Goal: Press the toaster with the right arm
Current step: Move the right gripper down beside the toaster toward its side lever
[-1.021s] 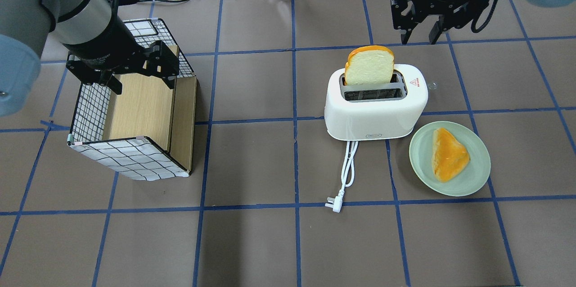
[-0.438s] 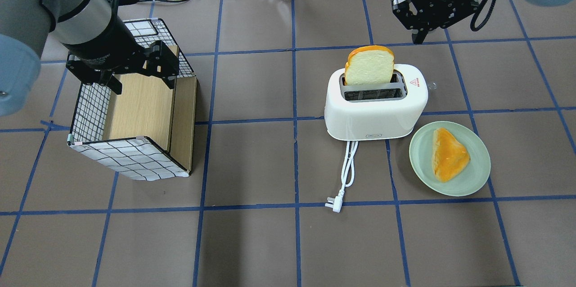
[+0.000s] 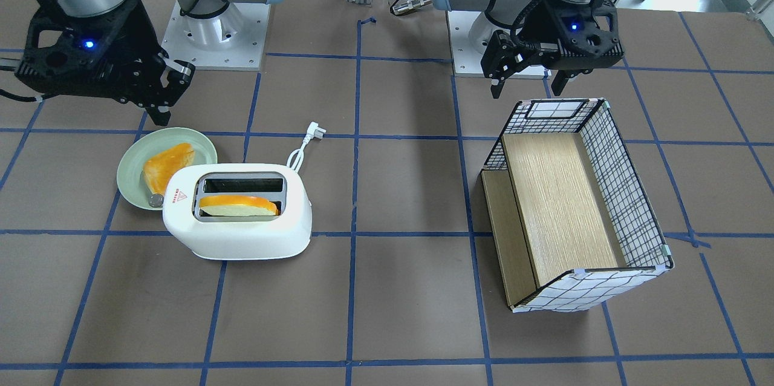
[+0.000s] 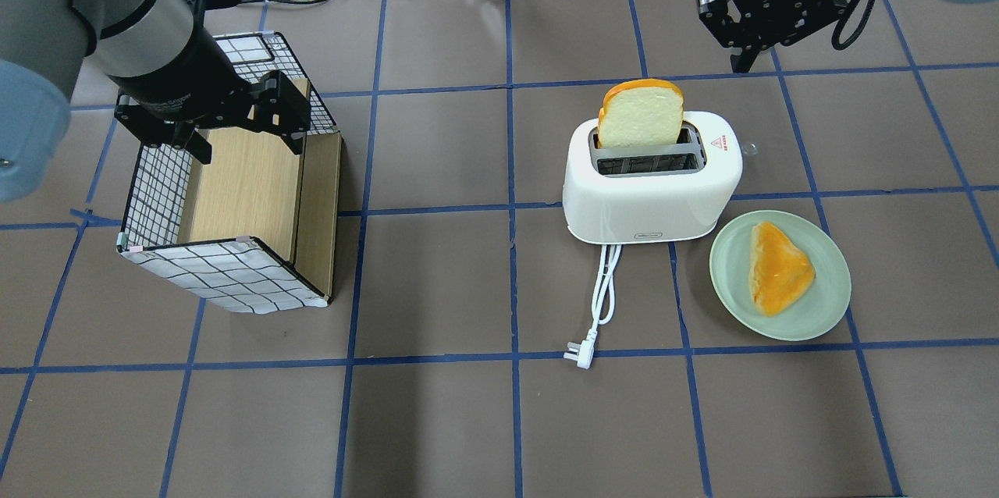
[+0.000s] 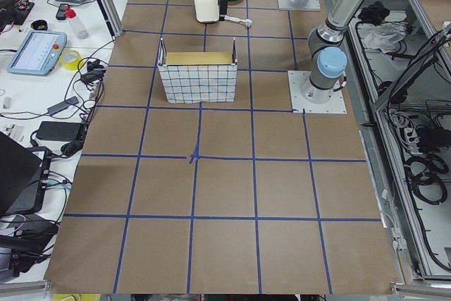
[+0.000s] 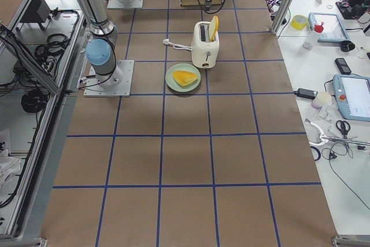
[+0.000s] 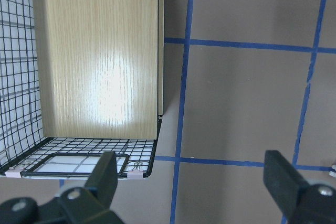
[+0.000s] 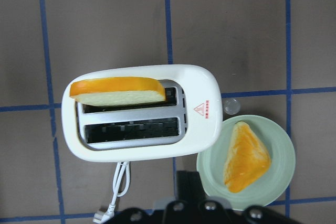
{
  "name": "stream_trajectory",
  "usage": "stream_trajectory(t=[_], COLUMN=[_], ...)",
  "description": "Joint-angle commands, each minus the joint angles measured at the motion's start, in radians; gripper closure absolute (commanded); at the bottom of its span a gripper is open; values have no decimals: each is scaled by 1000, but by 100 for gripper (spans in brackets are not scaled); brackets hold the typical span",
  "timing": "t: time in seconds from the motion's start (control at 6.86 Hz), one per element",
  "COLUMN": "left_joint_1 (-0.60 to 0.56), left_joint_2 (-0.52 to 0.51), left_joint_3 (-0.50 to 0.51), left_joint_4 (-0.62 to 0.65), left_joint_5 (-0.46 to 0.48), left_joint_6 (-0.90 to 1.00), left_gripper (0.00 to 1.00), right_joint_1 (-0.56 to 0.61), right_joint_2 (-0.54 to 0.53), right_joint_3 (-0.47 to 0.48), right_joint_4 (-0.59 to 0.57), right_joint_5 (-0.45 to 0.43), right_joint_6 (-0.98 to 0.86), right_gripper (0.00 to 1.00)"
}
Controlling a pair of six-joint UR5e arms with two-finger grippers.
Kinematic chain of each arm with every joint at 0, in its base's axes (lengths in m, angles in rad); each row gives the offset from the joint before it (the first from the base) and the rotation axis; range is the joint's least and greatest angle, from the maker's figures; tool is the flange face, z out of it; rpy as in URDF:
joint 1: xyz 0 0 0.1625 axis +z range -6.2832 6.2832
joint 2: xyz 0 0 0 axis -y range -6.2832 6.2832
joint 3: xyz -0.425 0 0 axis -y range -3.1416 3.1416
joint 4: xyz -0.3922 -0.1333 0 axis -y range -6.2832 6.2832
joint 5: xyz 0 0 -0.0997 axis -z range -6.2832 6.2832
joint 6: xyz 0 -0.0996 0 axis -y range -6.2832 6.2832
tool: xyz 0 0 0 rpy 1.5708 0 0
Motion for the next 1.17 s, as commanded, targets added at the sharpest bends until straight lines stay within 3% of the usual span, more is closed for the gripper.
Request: stream_trajectory(t=[0.0,0.29,0.58,1.02], left_joint_1=[0,0,0,0], left_joint_2=[0,0,0,0], left_joint_3=[0,0,0,0], left_joint_4=[0,0,0,0], left_joint_5=[1,1,1,-1], left_joint_6=[0,0,0,0], left_gripper=[0,0,0,0], right_joint_1=[-161,-209,-208,-203], right_joint_2=[31,25,26,54], right_joint_3=[28,135,164,223], right_joint_4=[2,-77,-86,-193], right_joint_5=[6,-6,12,14], right_joint_6=[-135,-215,-209,-212], right_gripper=[100,100,100,100])
